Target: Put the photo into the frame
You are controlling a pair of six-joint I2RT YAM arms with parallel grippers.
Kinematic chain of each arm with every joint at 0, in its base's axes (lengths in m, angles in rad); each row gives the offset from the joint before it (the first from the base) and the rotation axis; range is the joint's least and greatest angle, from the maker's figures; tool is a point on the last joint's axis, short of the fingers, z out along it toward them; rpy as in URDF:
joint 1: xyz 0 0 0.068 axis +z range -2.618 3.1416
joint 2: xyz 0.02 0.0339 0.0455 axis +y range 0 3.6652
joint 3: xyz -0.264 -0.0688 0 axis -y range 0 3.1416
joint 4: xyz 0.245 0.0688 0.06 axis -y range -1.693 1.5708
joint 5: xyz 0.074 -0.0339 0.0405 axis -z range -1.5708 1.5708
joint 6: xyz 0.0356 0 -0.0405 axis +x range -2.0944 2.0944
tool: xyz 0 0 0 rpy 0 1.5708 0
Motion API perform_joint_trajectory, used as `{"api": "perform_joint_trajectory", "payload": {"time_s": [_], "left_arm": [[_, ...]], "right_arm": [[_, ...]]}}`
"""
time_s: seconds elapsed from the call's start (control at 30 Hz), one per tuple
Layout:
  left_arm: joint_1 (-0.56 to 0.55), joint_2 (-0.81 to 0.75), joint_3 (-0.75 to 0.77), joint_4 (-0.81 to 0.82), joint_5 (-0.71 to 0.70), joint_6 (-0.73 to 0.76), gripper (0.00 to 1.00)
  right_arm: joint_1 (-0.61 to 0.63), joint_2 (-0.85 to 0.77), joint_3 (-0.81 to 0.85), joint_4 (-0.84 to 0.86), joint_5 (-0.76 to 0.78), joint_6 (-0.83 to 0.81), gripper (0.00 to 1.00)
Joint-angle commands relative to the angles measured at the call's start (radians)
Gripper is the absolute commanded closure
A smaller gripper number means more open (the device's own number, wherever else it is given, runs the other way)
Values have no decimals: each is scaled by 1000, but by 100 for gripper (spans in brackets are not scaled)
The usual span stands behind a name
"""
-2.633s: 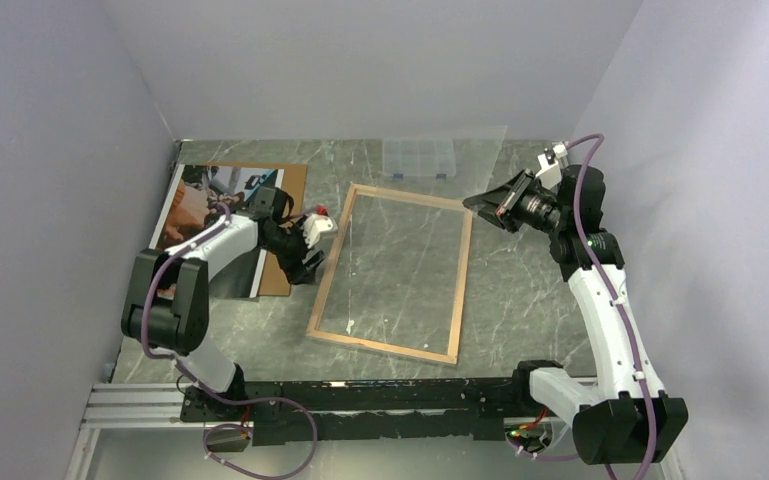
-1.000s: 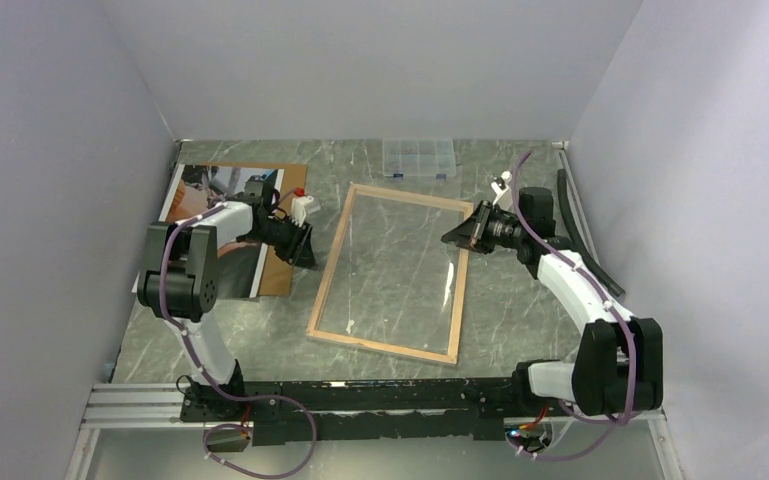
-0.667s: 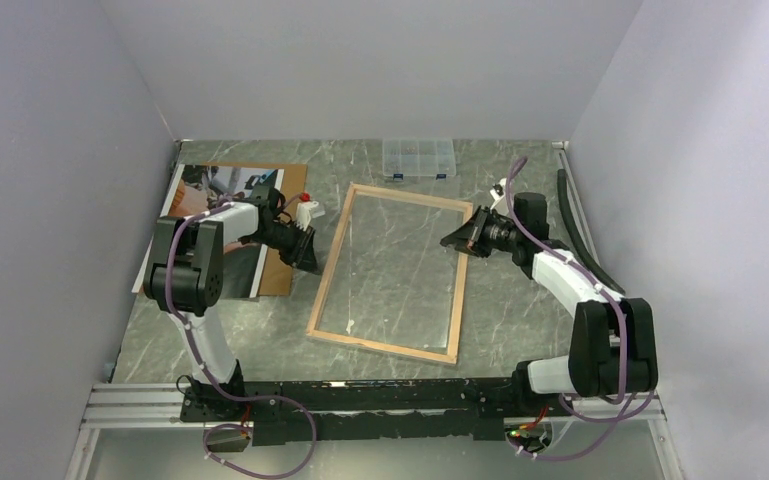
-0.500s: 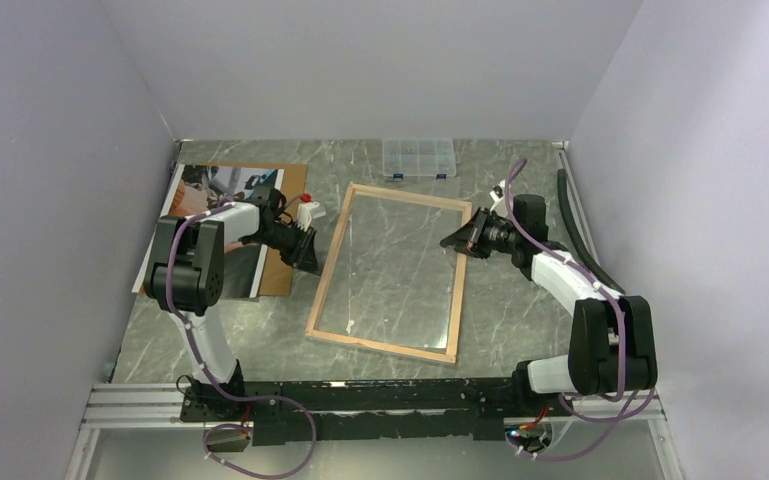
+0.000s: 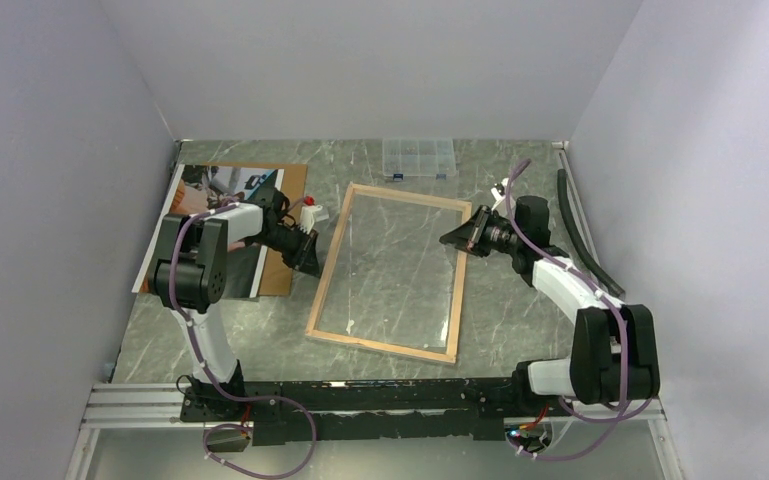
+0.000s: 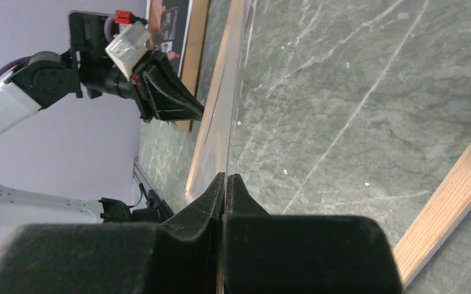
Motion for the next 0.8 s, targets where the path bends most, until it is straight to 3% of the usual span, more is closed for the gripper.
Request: {"api": "perform_joint_trajectory", "payload": {"time_s": [0.0, 0.77], "left_arm": [[-15, 11, 26, -10, 19, 3, 88], [-27, 5, 33, -25, 12, 13, 94]], "right_arm": [[1, -63, -10, 119, -36, 2, 100], [-30, 26, -11, 140, 73, -3, 100]]}}
